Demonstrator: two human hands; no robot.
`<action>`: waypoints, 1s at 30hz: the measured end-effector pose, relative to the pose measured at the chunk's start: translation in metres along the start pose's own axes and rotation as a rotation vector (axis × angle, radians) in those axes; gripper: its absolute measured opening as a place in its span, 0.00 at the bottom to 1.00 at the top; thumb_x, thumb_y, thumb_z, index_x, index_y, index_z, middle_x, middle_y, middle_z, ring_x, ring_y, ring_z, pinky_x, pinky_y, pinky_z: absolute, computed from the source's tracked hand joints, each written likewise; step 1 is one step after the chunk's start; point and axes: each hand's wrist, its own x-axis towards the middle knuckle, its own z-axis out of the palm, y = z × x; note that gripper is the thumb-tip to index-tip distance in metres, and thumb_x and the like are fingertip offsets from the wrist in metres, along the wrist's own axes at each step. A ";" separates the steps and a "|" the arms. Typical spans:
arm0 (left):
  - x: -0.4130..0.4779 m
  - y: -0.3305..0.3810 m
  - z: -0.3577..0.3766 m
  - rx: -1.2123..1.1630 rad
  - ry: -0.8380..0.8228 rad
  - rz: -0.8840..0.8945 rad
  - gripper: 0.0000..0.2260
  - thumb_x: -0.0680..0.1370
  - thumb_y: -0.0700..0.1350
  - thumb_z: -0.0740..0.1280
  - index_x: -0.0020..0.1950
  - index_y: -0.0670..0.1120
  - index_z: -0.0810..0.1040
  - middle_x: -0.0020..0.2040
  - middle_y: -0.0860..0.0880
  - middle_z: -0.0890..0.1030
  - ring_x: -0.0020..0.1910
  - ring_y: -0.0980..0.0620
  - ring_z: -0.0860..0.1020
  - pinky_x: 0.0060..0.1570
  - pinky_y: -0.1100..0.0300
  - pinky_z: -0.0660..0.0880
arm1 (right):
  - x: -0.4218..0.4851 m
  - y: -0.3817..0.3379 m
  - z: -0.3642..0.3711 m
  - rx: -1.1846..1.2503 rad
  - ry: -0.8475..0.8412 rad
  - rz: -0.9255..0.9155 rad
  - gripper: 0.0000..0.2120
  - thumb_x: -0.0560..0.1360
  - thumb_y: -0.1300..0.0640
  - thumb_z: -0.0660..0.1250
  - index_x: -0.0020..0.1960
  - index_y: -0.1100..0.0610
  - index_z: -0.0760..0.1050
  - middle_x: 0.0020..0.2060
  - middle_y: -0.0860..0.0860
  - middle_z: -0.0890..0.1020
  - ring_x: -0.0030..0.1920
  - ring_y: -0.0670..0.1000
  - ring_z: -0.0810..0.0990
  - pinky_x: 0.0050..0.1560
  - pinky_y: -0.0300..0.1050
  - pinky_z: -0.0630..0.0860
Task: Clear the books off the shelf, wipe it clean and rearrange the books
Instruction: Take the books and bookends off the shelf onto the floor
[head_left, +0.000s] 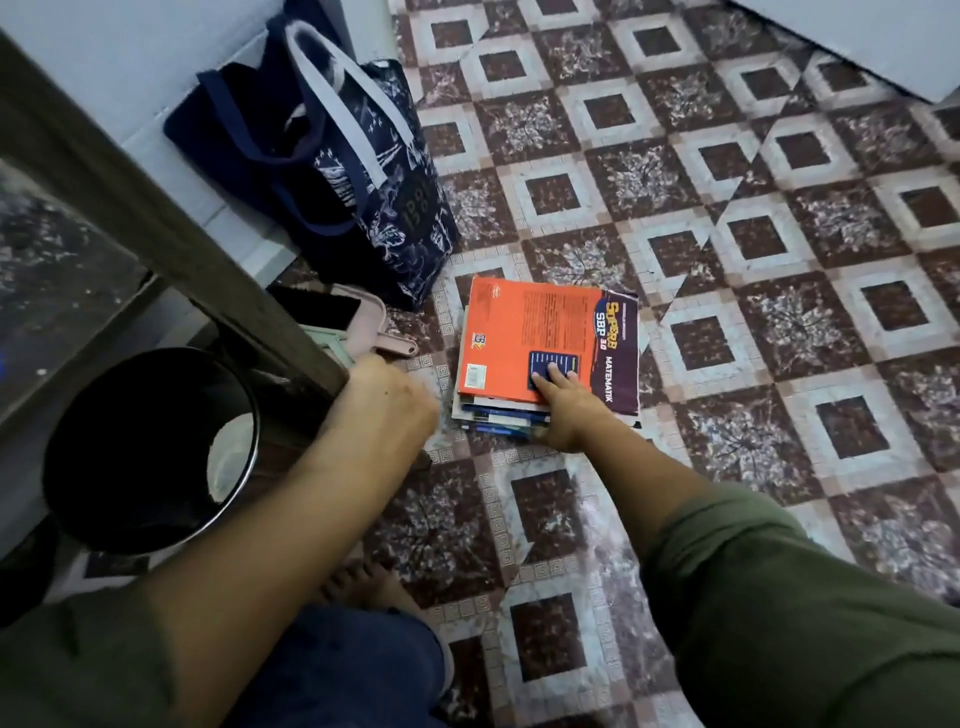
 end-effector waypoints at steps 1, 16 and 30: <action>-0.012 -0.002 -0.007 -0.079 0.085 0.044 0.06 0.66 0.40 0.74 0.41 0.48 0.80 0.38 0.51 0.80 0.39 0.50 0.79 0.38 0.60 0.68 | -0.010 -0.007 -0.006 0.016 -0.023 -0.009 0.42 0.73 0.40 0.69 0.78 0.51 0.53 0.78 0.54 0.55 0.76 0.60 0.57 0.74 0.56 0.58; -0.371 -0.105 0.089 -0.469 0.070 -1.153 0.21 0.69 0.50 0.76 0.57 0.42 0.80 0.53 0.40 0.78 0.52 0.37 0.75 0.49 0.45 0.77 | -0.223 -0.299 -0.088 0.012 0.237 -0.874 0.24 0.74 0.48 0.67 0.70 0.49 0.69 0.64 0.52 0.75 0.63 0.54 0.74 0.61 0.50 0.73; -0.542 -0.141 0.082 -0.274 0.009 -1.543 0.37 0.74 0.61 0.66 0.78 0.49 0.56 0.77 0.43 0.58 0.77 0.44 0.52 0.72 0.39 0.43 | -0.329 -0.541 -0.067 -0.282 0.450 -1.329 0.18 0.75 0.52 0.66 0.64 0.55 0.73 0.60 0.55 0.75 0.60 0.58 0.75 0.56 0.51 0.75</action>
